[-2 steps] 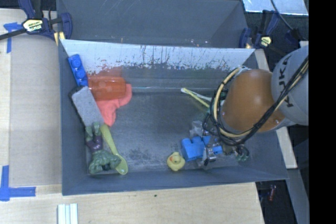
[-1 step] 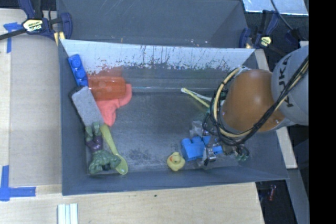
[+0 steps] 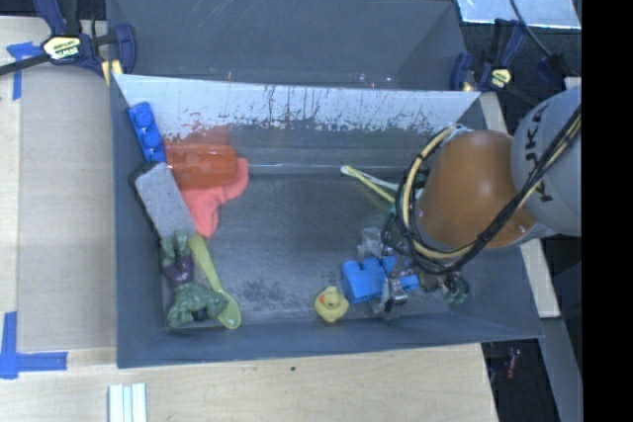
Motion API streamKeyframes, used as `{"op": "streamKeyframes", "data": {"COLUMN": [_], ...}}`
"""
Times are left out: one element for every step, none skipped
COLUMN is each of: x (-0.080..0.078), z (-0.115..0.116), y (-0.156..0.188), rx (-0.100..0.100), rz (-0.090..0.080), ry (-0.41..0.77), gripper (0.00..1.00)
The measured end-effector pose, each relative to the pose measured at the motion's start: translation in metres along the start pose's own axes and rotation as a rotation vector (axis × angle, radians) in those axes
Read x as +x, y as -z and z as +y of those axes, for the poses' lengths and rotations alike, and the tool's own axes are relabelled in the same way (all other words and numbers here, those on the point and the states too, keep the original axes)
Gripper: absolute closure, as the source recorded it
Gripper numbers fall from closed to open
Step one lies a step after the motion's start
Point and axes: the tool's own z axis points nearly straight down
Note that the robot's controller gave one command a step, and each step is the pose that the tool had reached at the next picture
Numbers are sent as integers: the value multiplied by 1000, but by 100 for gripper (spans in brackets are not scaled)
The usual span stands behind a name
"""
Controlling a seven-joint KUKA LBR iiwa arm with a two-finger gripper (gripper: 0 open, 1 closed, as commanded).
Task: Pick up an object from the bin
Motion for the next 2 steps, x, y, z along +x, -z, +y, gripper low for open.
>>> {"op": "streamKeyframes", "data": {"x": [0,0], "z": [0,0], "y": [0,0], "rx": [0,0], "rz": [0,0], "ry": [0,0], "gripper": [100,100]}}
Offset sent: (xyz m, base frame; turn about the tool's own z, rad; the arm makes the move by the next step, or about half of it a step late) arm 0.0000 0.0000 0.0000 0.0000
